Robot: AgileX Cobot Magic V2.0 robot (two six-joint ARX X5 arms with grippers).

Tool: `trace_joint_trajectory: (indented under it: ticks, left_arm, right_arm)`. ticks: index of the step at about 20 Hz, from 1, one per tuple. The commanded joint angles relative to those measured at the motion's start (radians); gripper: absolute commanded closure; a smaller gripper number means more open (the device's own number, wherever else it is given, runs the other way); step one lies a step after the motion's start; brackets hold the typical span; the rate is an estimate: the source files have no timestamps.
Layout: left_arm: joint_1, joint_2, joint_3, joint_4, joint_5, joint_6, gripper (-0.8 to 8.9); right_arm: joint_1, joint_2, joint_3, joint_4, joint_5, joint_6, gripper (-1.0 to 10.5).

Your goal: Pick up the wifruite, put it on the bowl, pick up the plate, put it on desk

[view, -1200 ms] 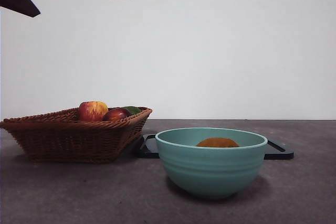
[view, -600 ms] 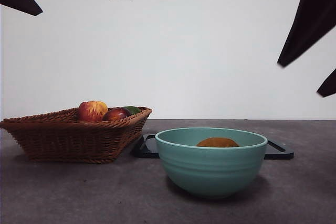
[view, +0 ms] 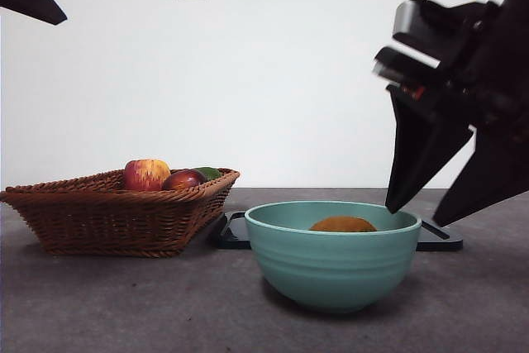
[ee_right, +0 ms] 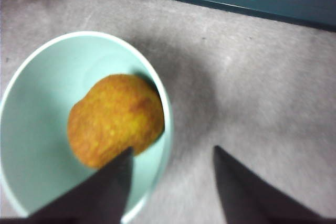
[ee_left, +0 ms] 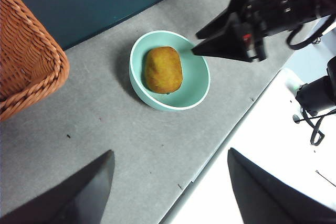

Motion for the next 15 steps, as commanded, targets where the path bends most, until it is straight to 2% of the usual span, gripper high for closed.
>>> trace_joint_trajectory:
  ticks: [1,10,15]
  left_arm:
    - [-0.005,0.005,0.01,0.006,0.006,0.015,4.7]
    - [-0.005,0.005,0.01,0.006,0.006,0.015,4.7]
    - [-0.005,0.005,0.01,0.006,0.006,0.015,4.7]
  right_arm:
    - [0.013,0.042,0.004,0.043,0.005,0.013,7.9]
    - [0.014,0.102,0.005,0.111,0.005,0.016,9.4]
    - [0.019,0.101,0.011,0.121,-0.003,0.015,9.4]
